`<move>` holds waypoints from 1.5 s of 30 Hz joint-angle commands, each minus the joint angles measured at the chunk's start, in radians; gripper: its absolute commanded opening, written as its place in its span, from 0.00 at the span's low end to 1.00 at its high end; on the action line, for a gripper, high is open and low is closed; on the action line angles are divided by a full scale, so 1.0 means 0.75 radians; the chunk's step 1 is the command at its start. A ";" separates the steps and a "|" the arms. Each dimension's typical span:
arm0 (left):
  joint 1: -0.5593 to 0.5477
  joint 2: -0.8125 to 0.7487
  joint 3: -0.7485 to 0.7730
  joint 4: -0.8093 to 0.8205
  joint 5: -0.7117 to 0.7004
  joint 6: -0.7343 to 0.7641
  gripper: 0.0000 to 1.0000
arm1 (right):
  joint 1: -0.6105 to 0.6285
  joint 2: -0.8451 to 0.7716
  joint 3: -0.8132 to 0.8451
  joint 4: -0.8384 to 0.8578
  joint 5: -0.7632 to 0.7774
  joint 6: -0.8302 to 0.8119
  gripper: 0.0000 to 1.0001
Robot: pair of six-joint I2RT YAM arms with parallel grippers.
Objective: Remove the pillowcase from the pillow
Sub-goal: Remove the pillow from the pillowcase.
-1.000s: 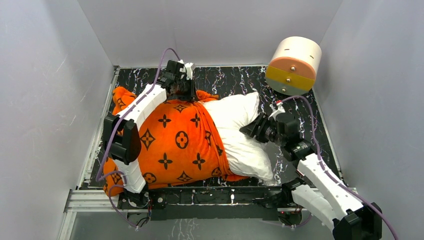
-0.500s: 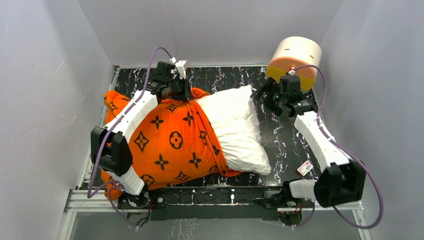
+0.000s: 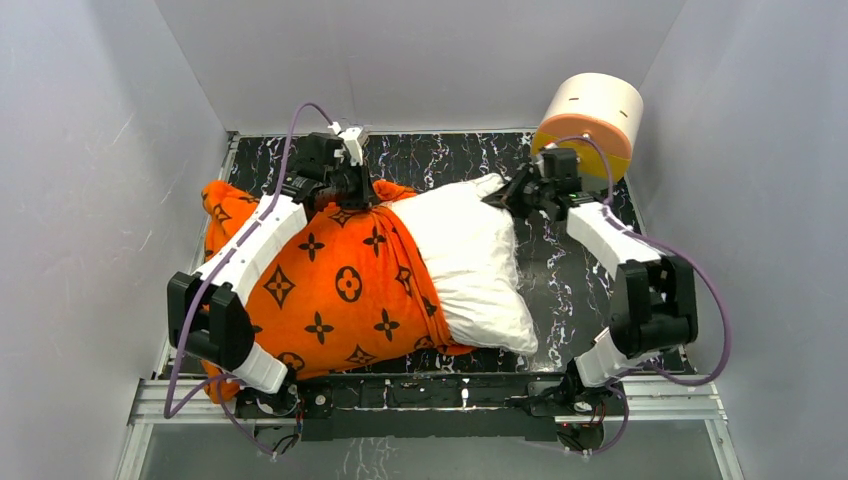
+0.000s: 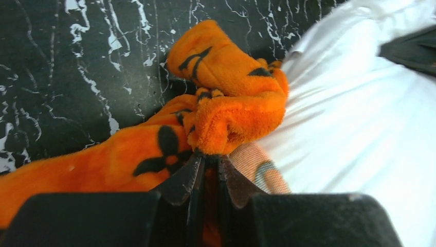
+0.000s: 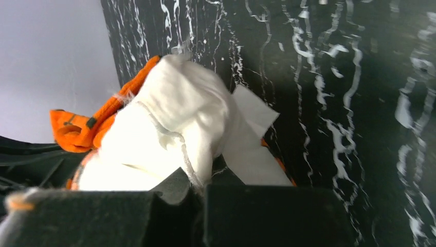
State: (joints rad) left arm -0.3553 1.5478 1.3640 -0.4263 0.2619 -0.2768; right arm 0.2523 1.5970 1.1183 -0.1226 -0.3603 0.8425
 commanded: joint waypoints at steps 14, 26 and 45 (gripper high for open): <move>0.380 -0.148 -0.081 -0.108 -0.016 -0.012 0.00 | -0.405 -0.287 -0.123 -0.052 -0.196 -0.112 0.06; 0.147 -0.247 0.108 -0.184 0.011 -0.020 0.71 | -0.392 -0.551 0.112 -0.700 -0.069 -0.517 0.92; -0.625 -0.749 -0.377 -0.208 -0.015 -0.428 0.88 | -0.388 -1.161 -0.695 -0.760 -0.467 -0.276 0.44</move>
State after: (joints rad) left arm -0.7715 0.9913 1.1141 -0.5922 0.1810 -0.5274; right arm -0.0391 0.7067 0.6209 -0.8379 -0.6189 0.5365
